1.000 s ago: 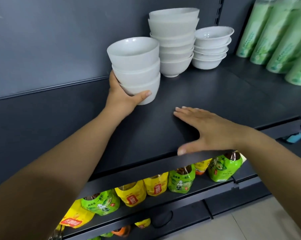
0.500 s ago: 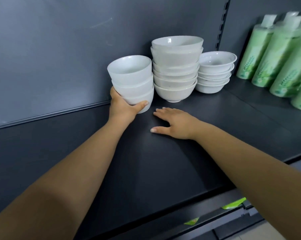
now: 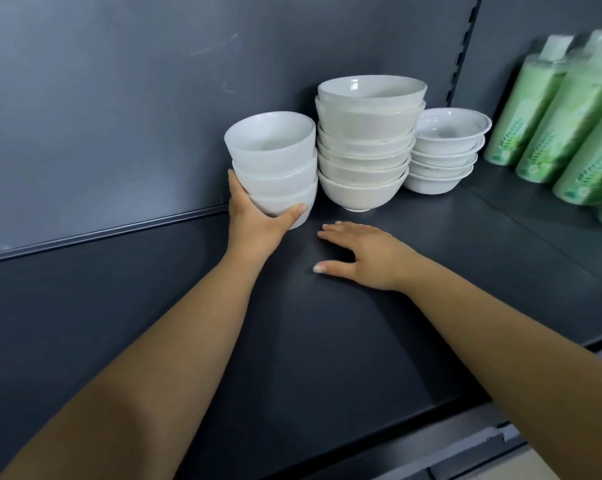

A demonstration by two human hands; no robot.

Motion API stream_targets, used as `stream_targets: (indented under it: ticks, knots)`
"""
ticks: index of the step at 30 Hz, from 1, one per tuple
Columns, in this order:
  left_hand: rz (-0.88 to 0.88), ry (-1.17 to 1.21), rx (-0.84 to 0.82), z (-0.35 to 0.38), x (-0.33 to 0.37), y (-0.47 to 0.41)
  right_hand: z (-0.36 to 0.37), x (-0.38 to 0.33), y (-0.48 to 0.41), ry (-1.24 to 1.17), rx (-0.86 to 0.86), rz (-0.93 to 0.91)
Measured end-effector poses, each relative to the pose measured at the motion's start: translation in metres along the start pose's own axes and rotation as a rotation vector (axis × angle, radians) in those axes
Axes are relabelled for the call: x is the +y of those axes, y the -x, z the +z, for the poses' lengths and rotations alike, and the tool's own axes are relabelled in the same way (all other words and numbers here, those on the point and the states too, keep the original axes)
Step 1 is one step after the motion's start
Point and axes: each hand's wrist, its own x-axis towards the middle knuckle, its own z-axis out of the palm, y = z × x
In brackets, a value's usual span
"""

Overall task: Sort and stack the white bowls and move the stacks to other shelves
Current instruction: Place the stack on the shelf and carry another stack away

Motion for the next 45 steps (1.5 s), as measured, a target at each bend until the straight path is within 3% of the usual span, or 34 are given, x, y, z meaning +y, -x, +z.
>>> stream_targets:
  ticks: [4, 11, 15, 22, 26, 33, 39, 45]
  knots:
    - [-0.105, -0.104, -0.005, -0.007, 0.009, 0.021, 0.001, 0.000, 0.000, -0.033, 0.076, 0.011]
    - [-0.086, -0.304, -0.032, -0.066, 0.033, 0.131, 0.008, -0.008, 0.021, 0.097, 0.250, -0.038]
    - [-0.006, -0.372, 0.171, -0.120, 0.041, 0.225, 0.024, -0.041, 0.064, -0.050, 0.322, -0.096]
    - [-0.099, -0.484, 0.548, -0.207, 0.060, 0.383, 0.073, -0.160, 0.161, -0.354, 0.413, -0.410]
    - [-0.259, -0.628, 0.675, -0.245, 0.059, 0.467, 0.121, -0.236, 0.207, -0.399, 0.241, -0.610]
    - [-0.553, -0.645, 0.873, -0.298, 0.032, 0.622, 0.222, -0.337, 0.289, -0.447, -0.139, -0.842]
    - [-0.831, -0.550, 1.017, -0.342, 0.002, 0.759, 0.316, -0.423, 0.360, -0.429, -0.376, -0.894]
    - [-0.984, -0.464, 1.119, -0.390, -0.011, 0.856, 0.387, -0.510, 0.423, -0.389, -0.505, -0.958]
